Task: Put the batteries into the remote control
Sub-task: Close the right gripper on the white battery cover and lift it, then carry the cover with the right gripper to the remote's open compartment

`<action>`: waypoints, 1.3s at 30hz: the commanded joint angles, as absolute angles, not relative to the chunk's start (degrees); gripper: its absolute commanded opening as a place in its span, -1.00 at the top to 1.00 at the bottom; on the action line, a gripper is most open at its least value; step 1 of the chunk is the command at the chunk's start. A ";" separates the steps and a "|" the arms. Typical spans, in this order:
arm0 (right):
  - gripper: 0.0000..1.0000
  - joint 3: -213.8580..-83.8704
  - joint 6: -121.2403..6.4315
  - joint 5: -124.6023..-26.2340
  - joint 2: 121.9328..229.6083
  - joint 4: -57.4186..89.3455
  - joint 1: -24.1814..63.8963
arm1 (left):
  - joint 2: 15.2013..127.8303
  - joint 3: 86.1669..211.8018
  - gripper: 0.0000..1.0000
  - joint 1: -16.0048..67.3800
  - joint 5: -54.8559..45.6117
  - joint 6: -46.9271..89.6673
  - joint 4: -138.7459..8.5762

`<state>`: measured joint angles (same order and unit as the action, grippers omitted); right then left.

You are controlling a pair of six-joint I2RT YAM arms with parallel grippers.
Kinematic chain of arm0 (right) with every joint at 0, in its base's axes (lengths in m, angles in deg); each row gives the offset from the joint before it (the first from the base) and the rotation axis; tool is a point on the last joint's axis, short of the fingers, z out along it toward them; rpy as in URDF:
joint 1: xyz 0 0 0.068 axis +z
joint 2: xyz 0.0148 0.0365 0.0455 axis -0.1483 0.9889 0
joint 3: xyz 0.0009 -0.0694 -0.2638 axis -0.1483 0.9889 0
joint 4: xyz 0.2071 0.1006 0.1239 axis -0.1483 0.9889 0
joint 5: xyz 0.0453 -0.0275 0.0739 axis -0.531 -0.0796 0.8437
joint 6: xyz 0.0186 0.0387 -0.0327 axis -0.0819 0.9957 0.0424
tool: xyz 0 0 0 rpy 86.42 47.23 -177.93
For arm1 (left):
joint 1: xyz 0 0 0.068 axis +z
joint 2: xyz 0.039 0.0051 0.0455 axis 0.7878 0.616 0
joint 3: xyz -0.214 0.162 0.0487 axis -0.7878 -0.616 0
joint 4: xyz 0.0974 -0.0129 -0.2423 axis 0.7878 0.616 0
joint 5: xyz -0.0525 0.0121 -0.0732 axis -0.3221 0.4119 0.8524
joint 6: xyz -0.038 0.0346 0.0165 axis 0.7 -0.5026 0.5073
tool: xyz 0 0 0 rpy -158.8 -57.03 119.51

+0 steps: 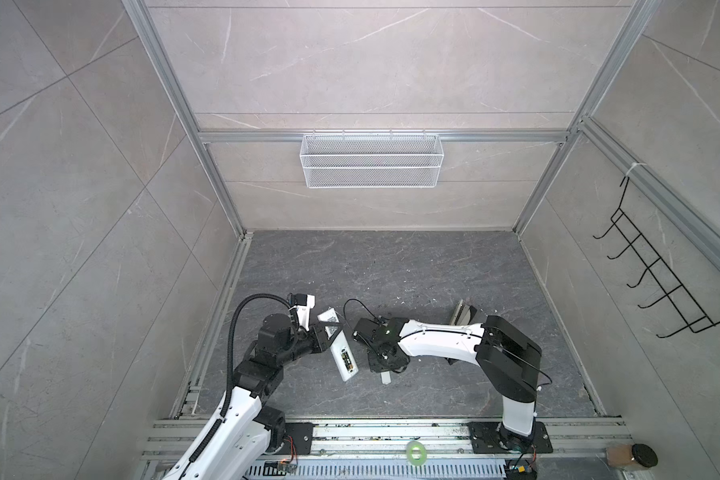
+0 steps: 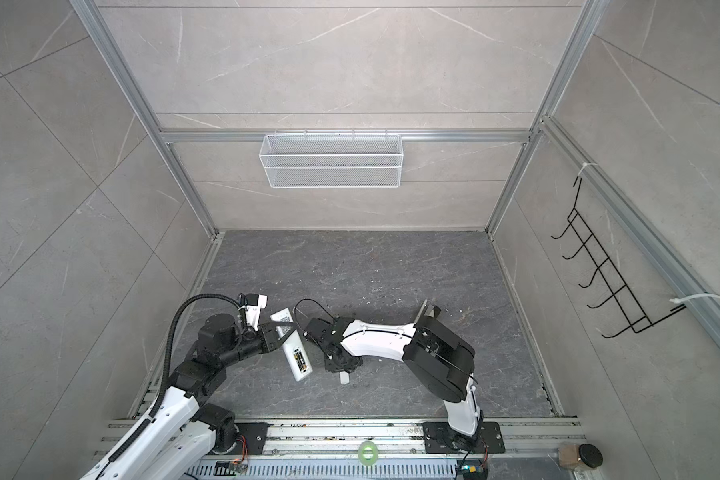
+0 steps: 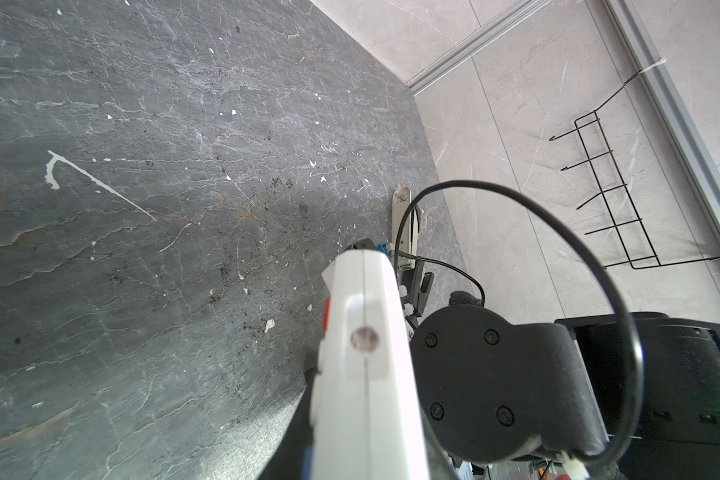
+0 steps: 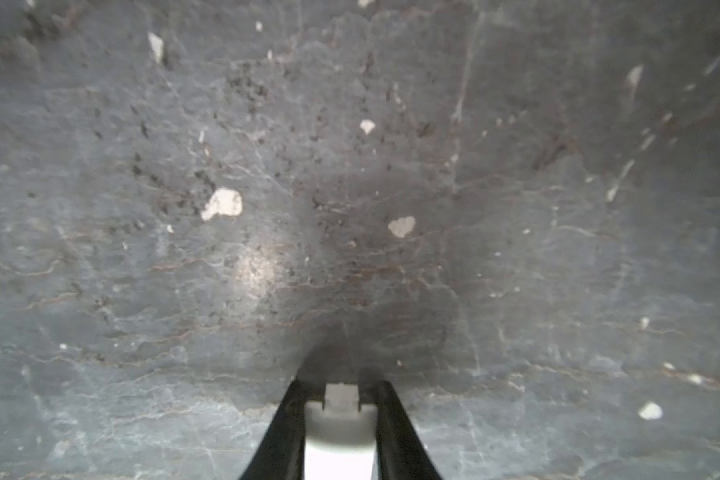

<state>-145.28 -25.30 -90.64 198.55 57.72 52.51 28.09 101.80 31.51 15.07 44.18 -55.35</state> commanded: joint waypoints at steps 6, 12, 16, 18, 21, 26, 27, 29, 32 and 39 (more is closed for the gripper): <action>0.69 -142.13 -27.37 -91.36 197.36 54.80 52.60 | 28.15 102.61 1.00 31.79 16.46 43.73 -58.83; 0.79 -141.22 -32.82 -93.24 189.16 52.03 53.06 | 28.09 103.21 1.00 31.83 16.42 43.91 -58.31; 0.82 -140.53 -34.94 -94.98 182.09 52.63 53.24 | 27.48 103.48 1.00 31.85 16.47 44.81 -58.08; 0.82 -140.49 -36.08 -95.42 178.93 52.53 53.58 | 27.07 103.53 1.00 31.80 16.42 45.42 -57.96; 0.83 -141.20 -37.87 -97.16 174.53 52.46 55.15 | 26.88 103.46 1.00 31.81 16.41 46.97 -58.76; 0.84 -141.81 -39.97 -101.44 168.52 49.62 58.93 | 28.18 103.31 1.00 31.78 17.34 50.68 -63.10; 0.85 -141.66 -40.48 -102.00 167.53 48.17 59.63 | 28.47 103.41 1.00 31.79 17.46 51.34 -63.85; 0.85 -141.55 -41.96 -102.71 166.26 44.89 61.16 | 28.92 103.69 1.00 31.85 17.80 52.18 -64.61; 0.85 -142.87 -45.07 -104.41 166.38 41.01 63.86 | 29.20 104.25 1.00 31.85 17.91 53.00 -64.65; 0.86 -145.62 -48.68 -104.83 170.72 36.10 66.12 | 29.25 104.59 1.00 31.78 18.79 54.15 -66.22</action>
<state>-144.32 -45.98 -103.19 169.03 39.45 65.80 29.71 101.96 31.51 16.64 52.75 -61.51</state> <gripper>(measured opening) 0.251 0.209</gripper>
